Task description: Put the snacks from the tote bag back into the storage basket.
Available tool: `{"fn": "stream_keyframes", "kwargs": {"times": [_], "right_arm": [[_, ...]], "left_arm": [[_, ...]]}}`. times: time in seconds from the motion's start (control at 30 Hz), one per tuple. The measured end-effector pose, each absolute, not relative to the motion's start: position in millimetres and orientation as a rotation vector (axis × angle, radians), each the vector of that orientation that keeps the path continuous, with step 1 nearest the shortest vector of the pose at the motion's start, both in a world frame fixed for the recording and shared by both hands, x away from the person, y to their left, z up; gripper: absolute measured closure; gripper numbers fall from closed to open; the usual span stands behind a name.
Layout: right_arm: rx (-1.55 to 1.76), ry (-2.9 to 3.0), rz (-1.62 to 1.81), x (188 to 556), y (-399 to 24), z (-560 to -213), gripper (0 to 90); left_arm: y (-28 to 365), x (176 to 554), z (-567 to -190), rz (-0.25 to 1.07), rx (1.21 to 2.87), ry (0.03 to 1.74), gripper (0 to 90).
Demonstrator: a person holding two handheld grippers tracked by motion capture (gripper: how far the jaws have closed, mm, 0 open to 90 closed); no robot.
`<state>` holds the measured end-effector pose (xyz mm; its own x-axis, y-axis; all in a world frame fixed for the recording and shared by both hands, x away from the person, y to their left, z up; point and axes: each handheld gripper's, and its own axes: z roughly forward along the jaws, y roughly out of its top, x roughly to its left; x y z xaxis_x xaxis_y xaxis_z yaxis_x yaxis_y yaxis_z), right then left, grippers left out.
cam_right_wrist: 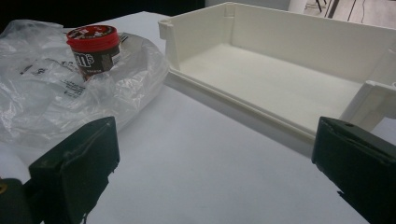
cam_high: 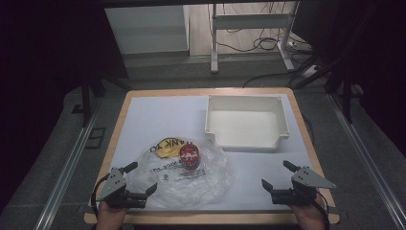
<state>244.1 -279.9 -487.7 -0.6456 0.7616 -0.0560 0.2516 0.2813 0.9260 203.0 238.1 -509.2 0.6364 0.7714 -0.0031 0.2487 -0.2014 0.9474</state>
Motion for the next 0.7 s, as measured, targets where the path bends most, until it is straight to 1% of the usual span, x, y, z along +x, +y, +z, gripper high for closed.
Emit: {"fn": "stream_keyframes", "kwargs": {"times": [0.7], "right_arm": [[0.878, 2.08, 1.395, 238.7, -262.3, -479.8, 1.0]], "left_arm": [[237.8, 202.0, -508.4, 0.598, 1.752, 0.822, 0.3]]}}
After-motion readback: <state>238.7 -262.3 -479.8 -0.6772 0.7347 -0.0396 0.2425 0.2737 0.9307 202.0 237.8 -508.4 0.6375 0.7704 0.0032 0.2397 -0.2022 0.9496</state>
